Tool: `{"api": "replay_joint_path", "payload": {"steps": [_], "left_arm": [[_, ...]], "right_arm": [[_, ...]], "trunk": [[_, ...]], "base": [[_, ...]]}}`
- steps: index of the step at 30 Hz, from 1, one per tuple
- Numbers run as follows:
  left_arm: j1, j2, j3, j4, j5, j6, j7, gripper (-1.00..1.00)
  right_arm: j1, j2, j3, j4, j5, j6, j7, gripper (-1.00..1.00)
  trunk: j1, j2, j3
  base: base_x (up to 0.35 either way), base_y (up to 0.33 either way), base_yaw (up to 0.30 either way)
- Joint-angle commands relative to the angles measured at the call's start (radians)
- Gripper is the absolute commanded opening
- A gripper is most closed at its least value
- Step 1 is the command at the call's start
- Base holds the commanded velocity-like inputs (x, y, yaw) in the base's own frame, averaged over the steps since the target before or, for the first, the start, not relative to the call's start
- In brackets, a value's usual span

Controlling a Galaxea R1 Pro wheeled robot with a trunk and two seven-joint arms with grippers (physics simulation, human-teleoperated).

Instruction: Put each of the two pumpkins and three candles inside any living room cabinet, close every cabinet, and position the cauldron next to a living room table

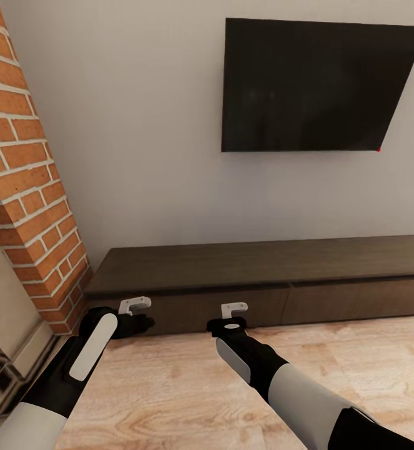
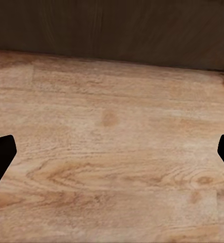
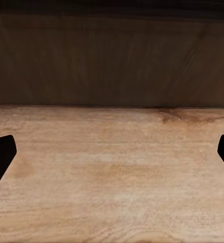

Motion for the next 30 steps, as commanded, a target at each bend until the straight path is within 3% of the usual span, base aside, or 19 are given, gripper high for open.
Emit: {"api": "replay_joint_path", "payload": {"steps": [1,30], "left_arm": [[-0.001,0.001,-0.002,-0.001,0.010,0.001,0.010,1.00],[-0.001,0.000,-0.003,-0.001,0.011,0.001,0.010,1.00]], "right_arm": [[-0.001,-0.001,0.006,-0.001,-0.005,0.004,-0.008,1.00],[-0.001,0.001,0.002,0.003,-0.007,0.004,0.035,1.00]], "trunk": [[-0.004,0.007,0.002],[-0.115,0.210,0.093]], "base": [[0.000,0.000,0.000],[0.000,0.000,0.000]]}}
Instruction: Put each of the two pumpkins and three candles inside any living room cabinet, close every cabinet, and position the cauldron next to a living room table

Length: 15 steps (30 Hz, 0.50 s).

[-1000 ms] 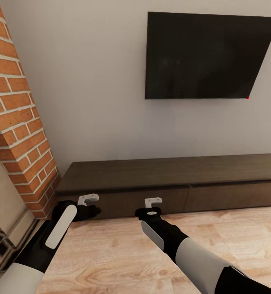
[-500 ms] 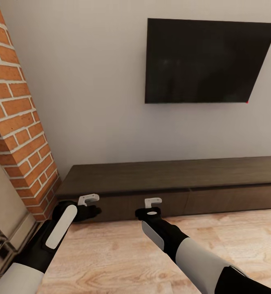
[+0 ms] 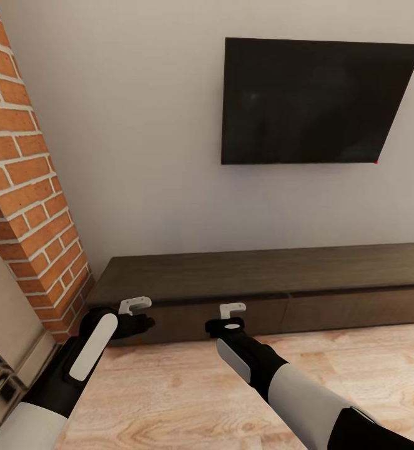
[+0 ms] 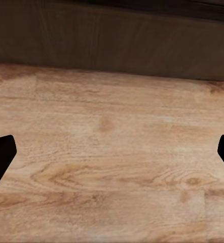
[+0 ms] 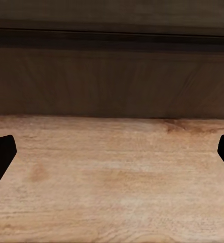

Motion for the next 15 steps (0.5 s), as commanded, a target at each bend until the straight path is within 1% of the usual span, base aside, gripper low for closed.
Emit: {"api": "replay_joint_path", "payload": {"steps": [1,15], "left_arm": [[-0.001,0.001,-0.003,-0.001,0.010,0.001,0.010,1.00],[-0.001,0.001,-0.002,-0.001,0.008,0.001,0.010,1.00]], "right_arm": [[-0.001,-0.001,0.006,-0.001,-0.006,0.004,-0.008,1.00],[-0.001,0.002,0.007,0.000,-0.007,0.002,-0.007,1.00]], "trunk": [[-0.004,0.007,0.002],[-0.058,0.105,0.046]], "base": [[0.000,0.000,0.000],[0.000,0.000,0.000]]}}
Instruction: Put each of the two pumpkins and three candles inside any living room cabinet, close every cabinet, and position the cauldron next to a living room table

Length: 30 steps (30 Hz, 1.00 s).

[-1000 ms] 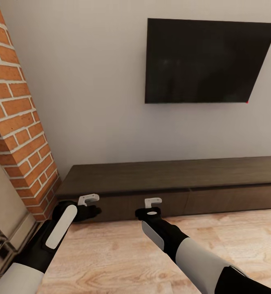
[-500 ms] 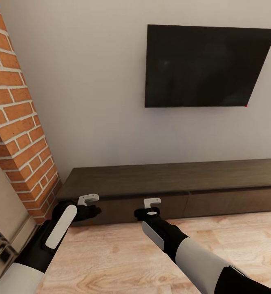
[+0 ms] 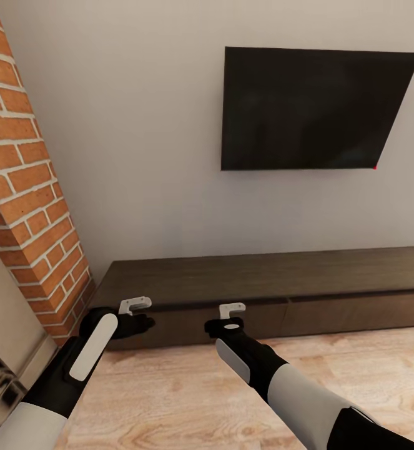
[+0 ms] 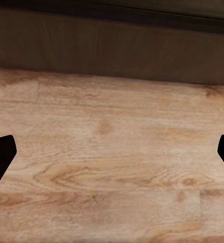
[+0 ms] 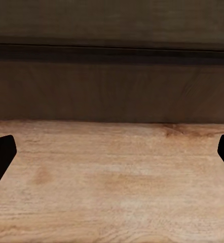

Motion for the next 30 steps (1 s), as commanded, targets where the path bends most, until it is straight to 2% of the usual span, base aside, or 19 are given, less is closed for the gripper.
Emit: {"api": "replay_joint_path", "payload": {"steps": [1,17,22,25,30], "left_arm": [[-0.001,0.001,-0.002,-0.001,0.010,0.001,0.010,1.00],[-0.001,0.001,-0.002,-0.001,0.010,0.001,0.010,1.00],[-0.001,0.001,-0.002,0.004,0.010,0.001,0.010,1.00],[-0.001,0.000,-0.005,0.056,0.010,0.000,0.010,1.00],[-0.003,-0.002,-0.008,0.198,0.007,-0.007,0.010,1.00]], "right_arm": [[-0.001,0.000,0.005,-0.001,-0.006,0.004,-0.008,1.00],[-0.001,0.001,0.005,0.007,-0.007,0.004,0.015,1.00],[-0.001,0.003,0.003,0.107,-0.004,0.000,0.044,1.00],[-0.001,0.002,0.003,0.198,-0.005,-0.028,0.089,1.00],[-0.001,0.002,0.005,0.287,-0.006,-0.062,0.104,1.00]], "trunk": [[-0.004,0.007,0.002],[-0.065,0.119,0.052],[-0.085,0.154,0.068],[-0.096,0.175,0.077],[-0.115,0.210,0.093]], "base": [[0.000,0.000,0.000],[0.000,0.000,0.000],[0.000,0.000,0.000],[0.000,0.000,0.000],[0.000,0.000,0.000]]}}
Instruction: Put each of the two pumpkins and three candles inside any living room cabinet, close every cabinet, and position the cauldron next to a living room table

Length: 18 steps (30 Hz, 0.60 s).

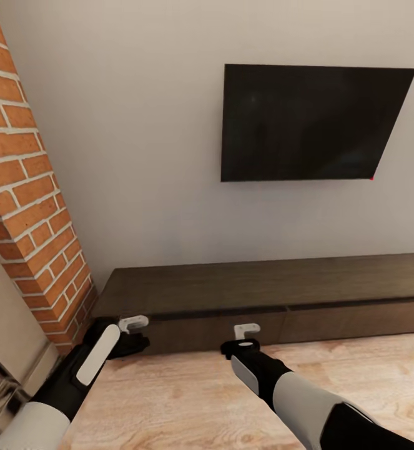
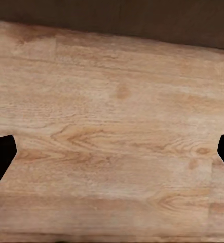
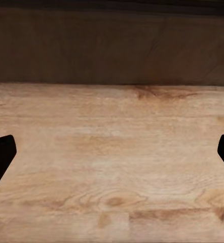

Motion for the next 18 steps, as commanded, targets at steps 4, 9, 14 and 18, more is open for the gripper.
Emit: {"api": "replay_joint_path", "payload": {"steps": [4,9,14,18], "left_arm": [[-0.001,-0.004,-0.009,0.134,-0.001,-0.020,0.008,1.00],[-0.001,0.002,-0.022,0.354,-0.007,-0.154,0.002,1.00],[0.000,-0.006,-0.142,0.690,-0.044,-0.466,-0.095,1.00],[0.002,-0.033,-0.224,0.979,-0.053,-0.726,-0.273,1.00]], "right_arm": [[0.003,-0.004,0.009,0.065,-0.004,-0.102,-0.001,1.00],[0.063,-0.003,0.011,0.214,-0.003,-0.210,0.001,1.00],[0.179,-0.007,0.010,0.240,-0.004,-0.280,0.001,1.00],[0.219,-0.009,0.009,0.250,-0.004,-0.356,0.002,1.00]], "trunk": [[-0.016,0.028,0.012],[-0.035,0.063,0.027],[-0.054,0.098,0.043],[-0.069,0.126,0.056]], "base": [[0.000,0.000,0.000],[0.000,0.000,0.000],[0.000,0.000,0.000],[0.000,0.000,0.000]]}}
